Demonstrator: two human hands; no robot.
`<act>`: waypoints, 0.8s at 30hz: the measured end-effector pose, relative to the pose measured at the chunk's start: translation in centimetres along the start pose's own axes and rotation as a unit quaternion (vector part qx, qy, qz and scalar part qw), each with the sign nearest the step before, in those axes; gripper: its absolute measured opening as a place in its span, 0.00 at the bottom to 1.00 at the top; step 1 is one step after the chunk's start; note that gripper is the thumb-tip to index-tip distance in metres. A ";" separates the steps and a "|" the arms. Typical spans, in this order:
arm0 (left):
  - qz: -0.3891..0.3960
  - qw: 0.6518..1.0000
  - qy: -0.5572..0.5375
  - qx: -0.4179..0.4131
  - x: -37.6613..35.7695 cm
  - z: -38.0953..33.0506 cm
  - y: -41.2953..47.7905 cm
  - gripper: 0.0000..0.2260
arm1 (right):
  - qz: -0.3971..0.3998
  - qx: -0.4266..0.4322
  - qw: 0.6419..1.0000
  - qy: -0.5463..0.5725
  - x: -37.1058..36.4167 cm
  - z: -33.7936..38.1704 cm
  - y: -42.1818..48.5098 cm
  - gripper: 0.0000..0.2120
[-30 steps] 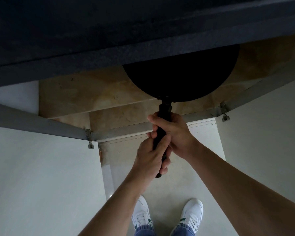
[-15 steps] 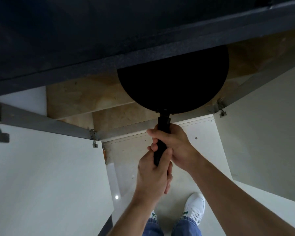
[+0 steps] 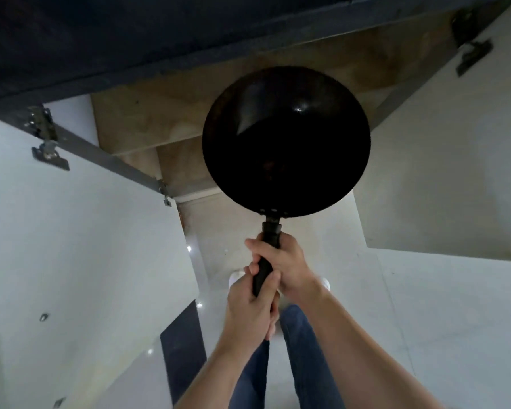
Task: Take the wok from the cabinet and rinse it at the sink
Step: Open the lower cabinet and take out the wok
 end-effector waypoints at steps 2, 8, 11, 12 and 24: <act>0.013 1.000 0.017 0.003 0.1 -0.7 -2.3 0.14 | -0.001 -0.003 1.000 0.014 -0.4 -1.0 -2.3 0.14; 0.010 0.999 0.049 0.022 -0.1 -2.9 -9.7 0.14 | 0.003 -0.011 0.999 0.053 -1.6 -4.3 -9.3 0.12; 0.015 0.997 0.069 0.016 -0.7 -4.3 -13.6 0.15 | 0.000 -0.002 0.999 0.052 -1.9 -5.4 -13.3 0.13; 0.017 0.997 0.075 0.011 -0.9 -4.7 -14.9 0.16 | -0.003 0.000 0.999 0.051 -2.0 -5.8 -14.7 0.12; 0.030 0.997 0.068 -0.027 -3.5 -9.7 -27.2 0.12 | -0.020 0.059 0.997 0.052 -2.6 -8.4 -28.3 0.10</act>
Point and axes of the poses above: each hand's wrist, its own y-axis towards the middle knuckle, its own x-axis out of the back of the hand, z = x × y, the point moved 7 cm from there along y, towards the middle knuckle, and after that the axes turned 15 degrees about -x, right-handed, at the moved point
